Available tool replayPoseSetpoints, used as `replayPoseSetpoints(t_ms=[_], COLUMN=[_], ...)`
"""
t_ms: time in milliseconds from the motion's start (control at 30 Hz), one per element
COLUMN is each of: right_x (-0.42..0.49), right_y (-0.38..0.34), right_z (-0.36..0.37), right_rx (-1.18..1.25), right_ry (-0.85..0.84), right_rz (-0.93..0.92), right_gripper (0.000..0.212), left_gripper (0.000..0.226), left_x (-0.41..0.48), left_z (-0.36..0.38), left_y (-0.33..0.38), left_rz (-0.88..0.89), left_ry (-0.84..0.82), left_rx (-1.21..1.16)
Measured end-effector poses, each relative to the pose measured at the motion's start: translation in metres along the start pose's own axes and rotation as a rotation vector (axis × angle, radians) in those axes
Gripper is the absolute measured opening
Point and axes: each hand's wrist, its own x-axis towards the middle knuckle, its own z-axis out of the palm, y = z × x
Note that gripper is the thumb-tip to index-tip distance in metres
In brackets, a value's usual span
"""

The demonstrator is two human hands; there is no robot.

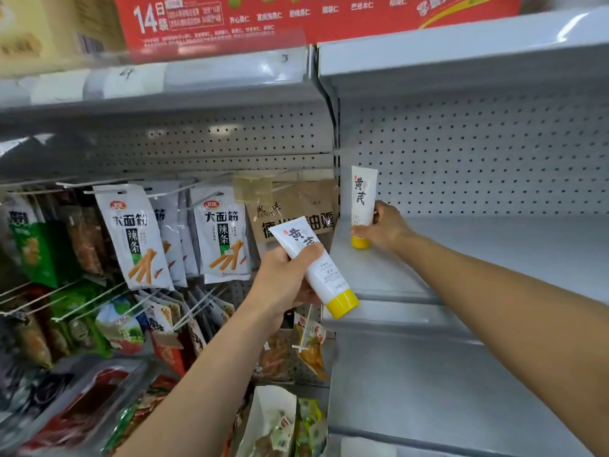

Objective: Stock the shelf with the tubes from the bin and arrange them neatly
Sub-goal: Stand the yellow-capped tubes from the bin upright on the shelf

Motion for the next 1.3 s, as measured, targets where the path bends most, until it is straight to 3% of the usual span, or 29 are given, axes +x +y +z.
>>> replayPoseSetpoints(t_ms=[300, 400, 467, 533, 567, 633, 733, 867, 1000, 1167, 1300], right_x=[0.012, 0.006, -0.009, -0.039, -0.057, -0.096, -0.136, -0.152, -0.153, -0.132, -0.109], right_y=[0.011, 0.004, -0.005, -0.019, -0.028, -0.046, -0.066, -0.072, -0.069, -0.063, -0.049], right_z=[0.010, 0.005, -0.003, -0.009, -0.010, -0.014, -0.015, -0.005, 0.000, -0.008, -0.014], right_rx=[0.009, -0.090, -0.187, -0.119, -0.037, 0.047, -0.063, -0.369, -0.502, -0.212, -0.087], right_ry=[-0.032, -0.053, 0.058, 0.184, 0.165, -0.044, -0.342, -0.184, -0.098, -0.006, 0.002], right_rz=[0.042, 0.110, 0.128, 0.004, -0.062, -0.143, -0.193, -0.281, -0.306, -0.254, -0.138], right_gripper=[0.064, 0.076, 0.080, 0.062, 0.050, 0.033, 0.028, 0.034, 0.039, 0.046, 0.047], left_gripper=[0.011, 0.011, 0.011, 0.010, 0.010, 0.012, 0.013, 0.011, 0.007, 0.015, 0.009], left_x=[0.005, 0.001, -0.003, -0.008, -0.010, -0.013, -0.014, -0.019, -0.026, -0.034, -0.037], left_z=[0.002, 0.001, -0.001, 0.000, 0.001, 0.004, 0.009, 0.010, 0.012, 0.006, -0.005], left_y=[-0.003, -0.002, -0.001, 0.000, 0.002, 0.004, 0.008, 0.012, 0.014, 0.017, -0.002], left_rz=[0.007, 0.007, 0.005, 0.024, 0.044, 0.096, 0.182, 0.244, 0.272, 0.331, 0.261], left_ry=[0.006, 0.002, -0.006, -0.006, -0.001, 0.022, 0.069, 0.106, 0.109, 0.081, 0.079], left_rx=[-0.012, -0.013, -0.013, 0.002, 0.019, 0.065, 0.141, 0.238, 0.251, 0.261, 0.247])
